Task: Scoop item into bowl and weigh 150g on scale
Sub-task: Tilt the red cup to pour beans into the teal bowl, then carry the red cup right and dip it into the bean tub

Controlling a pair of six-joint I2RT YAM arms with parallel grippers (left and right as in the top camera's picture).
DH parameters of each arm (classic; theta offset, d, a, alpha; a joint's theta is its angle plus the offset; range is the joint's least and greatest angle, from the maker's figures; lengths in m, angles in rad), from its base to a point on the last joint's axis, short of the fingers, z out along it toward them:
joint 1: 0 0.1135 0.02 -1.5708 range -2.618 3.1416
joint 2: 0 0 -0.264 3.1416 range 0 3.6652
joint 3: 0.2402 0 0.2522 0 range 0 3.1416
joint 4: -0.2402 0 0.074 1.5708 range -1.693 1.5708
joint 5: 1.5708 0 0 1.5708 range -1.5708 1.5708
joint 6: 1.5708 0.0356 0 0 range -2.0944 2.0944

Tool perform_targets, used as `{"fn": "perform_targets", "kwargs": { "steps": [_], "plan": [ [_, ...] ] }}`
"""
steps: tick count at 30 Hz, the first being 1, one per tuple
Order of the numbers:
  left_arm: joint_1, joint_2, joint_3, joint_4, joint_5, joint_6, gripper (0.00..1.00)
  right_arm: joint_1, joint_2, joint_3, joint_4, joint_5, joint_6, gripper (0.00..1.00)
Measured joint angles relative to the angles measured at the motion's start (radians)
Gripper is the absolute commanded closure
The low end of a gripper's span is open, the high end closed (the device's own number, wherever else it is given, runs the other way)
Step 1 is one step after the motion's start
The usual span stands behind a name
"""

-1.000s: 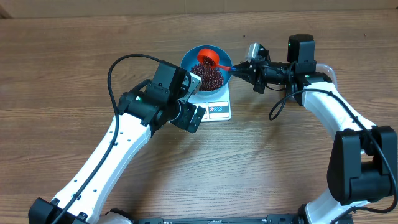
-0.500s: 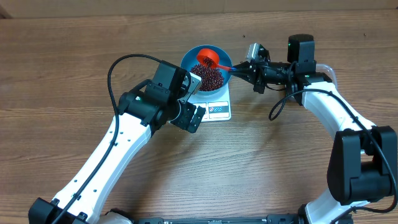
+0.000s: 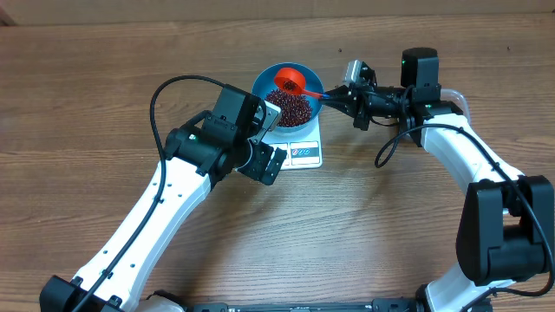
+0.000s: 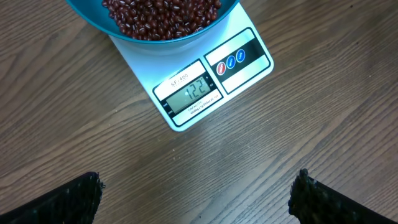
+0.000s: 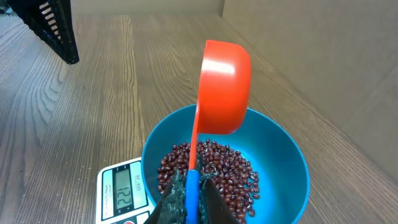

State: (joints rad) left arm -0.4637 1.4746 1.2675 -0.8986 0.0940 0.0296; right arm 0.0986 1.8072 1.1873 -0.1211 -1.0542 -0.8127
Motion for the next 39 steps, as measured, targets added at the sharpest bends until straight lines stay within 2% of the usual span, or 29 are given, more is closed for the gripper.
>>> {"fn": "perform_targets", "kwargs": {
  "steps": [10, 20, 32, 36, 39],
  "plan": [
    [0.0, 0.0, 0.0, 0.0, 0.0, 0.0, 0.0, 0.0, 0.0, 0.0, 0.017, 0.022, -0.004, 0.96],
    [0.0, 0.0, 0.0, 0.0, 0.0, 0.0, 0.0, 0.0, 0.0, 0.0, 0.031, 0.038, -0.126, 0.96],
    [0.0, 0.0, 0.0, 0.0, 0.0, 0.0, 0.0, 0.0, 0.0, 0.0, 0.053, 0.04, -0.157, 0.96],
    [0.0, 0.0, 0.0, 0.0, 0.0, 0.0, 0.0, 0.0, 0.0, 0.0, 0.054, 0.04, -0.119, 0.96],
    [0.0, 0.0, 0.0, 0.0, 0.0, 0.0, 0.0, 0.0, 0.0, 0.0, 0.061, 0.039, 0.021, 0.96]
  ]
}}
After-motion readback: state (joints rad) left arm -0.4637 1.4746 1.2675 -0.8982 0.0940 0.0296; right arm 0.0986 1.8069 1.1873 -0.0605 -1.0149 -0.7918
